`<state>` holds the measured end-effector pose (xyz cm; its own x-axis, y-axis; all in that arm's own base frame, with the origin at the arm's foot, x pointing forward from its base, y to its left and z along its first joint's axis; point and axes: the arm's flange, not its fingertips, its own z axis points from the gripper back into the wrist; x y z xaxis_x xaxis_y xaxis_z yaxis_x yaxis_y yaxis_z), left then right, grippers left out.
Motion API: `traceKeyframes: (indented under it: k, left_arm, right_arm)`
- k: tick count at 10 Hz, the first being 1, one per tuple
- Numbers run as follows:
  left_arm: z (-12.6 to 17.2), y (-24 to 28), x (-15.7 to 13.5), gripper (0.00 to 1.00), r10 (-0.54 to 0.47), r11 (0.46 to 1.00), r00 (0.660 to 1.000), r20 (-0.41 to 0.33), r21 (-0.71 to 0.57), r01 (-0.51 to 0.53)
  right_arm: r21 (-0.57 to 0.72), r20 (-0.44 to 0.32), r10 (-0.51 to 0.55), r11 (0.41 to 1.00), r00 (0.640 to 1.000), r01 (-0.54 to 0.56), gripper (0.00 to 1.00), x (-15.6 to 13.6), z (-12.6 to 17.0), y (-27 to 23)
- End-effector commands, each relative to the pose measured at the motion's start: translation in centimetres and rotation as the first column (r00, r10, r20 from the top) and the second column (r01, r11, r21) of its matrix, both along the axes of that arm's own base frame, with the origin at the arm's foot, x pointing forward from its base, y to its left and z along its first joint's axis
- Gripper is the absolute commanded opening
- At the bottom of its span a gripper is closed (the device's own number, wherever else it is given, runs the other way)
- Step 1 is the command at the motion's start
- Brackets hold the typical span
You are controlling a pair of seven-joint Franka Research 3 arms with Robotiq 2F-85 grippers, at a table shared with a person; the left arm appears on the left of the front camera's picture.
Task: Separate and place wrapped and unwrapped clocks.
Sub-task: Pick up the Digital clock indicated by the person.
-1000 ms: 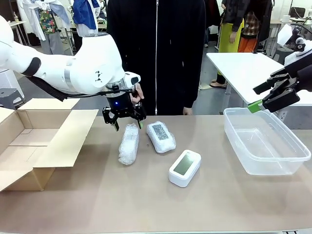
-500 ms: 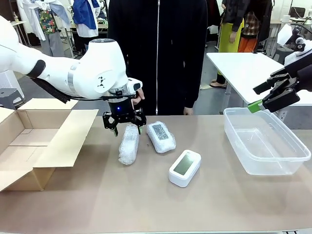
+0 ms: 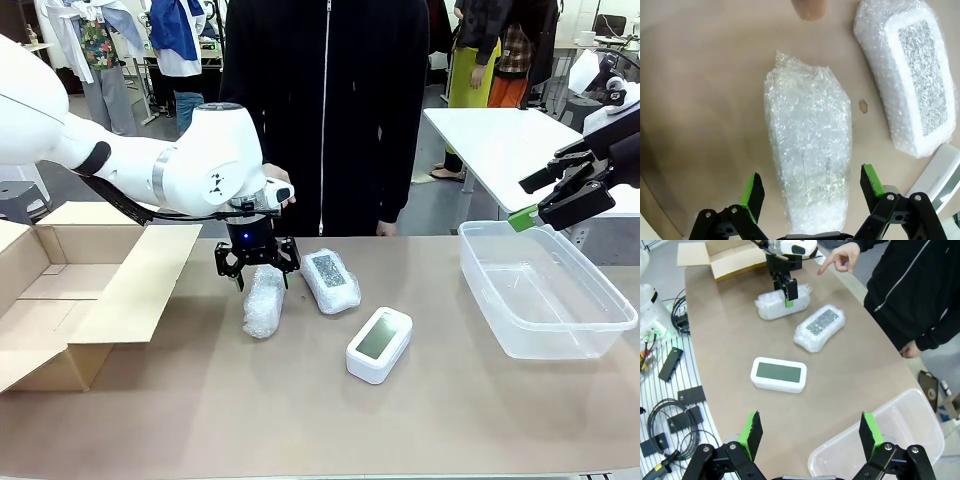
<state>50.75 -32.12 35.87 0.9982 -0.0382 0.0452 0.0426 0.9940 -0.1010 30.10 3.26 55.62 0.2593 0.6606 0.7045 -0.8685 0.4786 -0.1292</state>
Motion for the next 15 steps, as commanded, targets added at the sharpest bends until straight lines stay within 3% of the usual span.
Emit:
traceKeyframes:
  k: [1, 3, 4, 5, 6, 7, 8, 9, 10, 11, 12, 13, 14, 15]
  left_arm:
    - [-0.2, -0.4, 0.8, 1.0, -0.011, 1.0, 1.0, 0.009, 0.013, 0.011]
    - [-0.3, -0.6, 0.6, 1.0, -0.016, 1.0, 1.0, 0.007, 0.018, 0.016]
    - [-0.3, -0.8, 0.5, 0.8, -0.014, 0.999, 1.0, 0.013, 0.032, 0.014]
    - [-0.2, -0.9, 0.5, 0.8, -0.006, 0.999, 1.0, 0.011, 0.034, 0.005]
    - [0.0, -0.9, 0.4, 0.61, 0.012, 0.999, 1.0, 0.004, 0.032, -0.012]
    - [0.2, -0.9, 0.2, 0.76, 0.016, 0.999, 1.0, 0.002, 0.037, -0.017]
    - [0.2, -0.7, 0.1, 0.41, 0.021, 0.999, 1.0, 0.0, 0.043, -0.021]
    - [0.2, -0.7, 0.2, 0.56, 0.035, 0.998, 0.999, 0.006, 0.054, -0.035]
    - [0.1, -0.7, 0.3, 0.21, 0.046, 0.997, 0.999, 0.011, 0.059, -0.047]
    - [0.1, -0.7, 0.4, 0.37, 0.048, 0.997, 0.999, 0.012, 0.058, -0.049]
    - [0.1, -0.6, 0.6, 0.02, 0.047, 0.997, 0.999, 0.011, 0.054, -0.048]
    - [0.2, -0.7, 0.7, 0.17, 0.05, 0.997, 0.999, 0.012, 0.052, -0.05]
    - [1.1, -0.3, 0.3, 0.0, 0.045, 0.996, 0.999, -0.008, 0.077, -0.044]
    - [3.3, 0.3, -0.5, 0.0, 0.01, 0.999, 1.0, -0.006, 0.049, -0.01]
  right_arm:
    - [0.012, -0.008, 0.018, 1.0, 1.0, -0.018, 1.0, 0.2, -0.2, 0.1]
    - [0.012, -0.008, 0.018, 1.0, 1.0, -0.018, 1.0, 0.2, -0.2, 0.1]
    - [0.012, -0.008, 0.018, 1.0, 1.0, -0.018, 1.0, 0.2, -0.2, 0.1]
    - [0.012, -0.008, 0.018, 1.0, 1.0, -0.018, 1.0, 0.2, -0.2, 0.1]
    - [0.012, -0.008, 0.018, 1.0, 1.0, -0.018, 1.0, 0.2, -0.2, 0.1]
    - [0.012, -0.008, 0.018, 1.0, 1.0, -0.018, 1.0, 0.2, -0.2, 0.1]
    - [0.012, -0.008, 0.018, 1.0, 1.0, -0.018, 1.0, 0.2, -0.2, 0.1]
    - [0.012, -0.008, 0.018, 1.0, 1.0, -0.018, 1.0, 0.2, -0.2, 0.1]
    - [0.012, -0.008, 0.018, 1.0, 1.0, -0.018, 1.0, 0.2, -0.2, 0.1]
    - [0.012, -0.008, 0.018, 1.0, 1.0, -0.018, 1.0, 0.2, -0.2, 0.1]
    - [0.012, -0.008, 0.018, 1.0, 1.0, -0.018, 1.0, 0.2, -0.2, 0.1]
    - [0.012, -0.008, 0.018, 1.0, 1.0, -0.018, 1.0, 0.2, -0.2, 0.1]
    - [0.012, -0.008, 0.018, 1.0, 1.0, -0.018, 1.0, 0.2, -0.2, 0.1]
    - [0.012, -0.008, 0.018, 1.0, 1.0, -0.018, 1.0, 0.2, -0.2, 0.1]
